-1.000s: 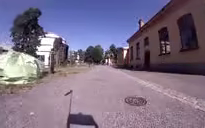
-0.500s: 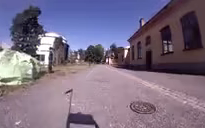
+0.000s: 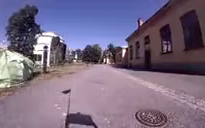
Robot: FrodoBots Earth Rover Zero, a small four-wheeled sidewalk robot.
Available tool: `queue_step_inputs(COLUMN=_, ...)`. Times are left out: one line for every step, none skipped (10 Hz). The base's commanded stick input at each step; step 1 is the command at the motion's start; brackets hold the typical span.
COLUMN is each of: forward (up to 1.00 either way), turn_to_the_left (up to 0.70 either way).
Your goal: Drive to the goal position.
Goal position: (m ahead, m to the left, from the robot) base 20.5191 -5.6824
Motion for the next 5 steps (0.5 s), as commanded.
queue_step_inputs(forward=0.7, turn_to_the_left=0.0)
queue_step_inputs(forward=0.7, turn_to_the_left=0.0)
queue_step_inputs(forward=0.7, turn_to_the_left=0.0)
queue_step_inputs(forward=0.7, turn_to_the_left=0.0)
queue_step_inputs(forward=0.7, turn_to_the_left=0.0)
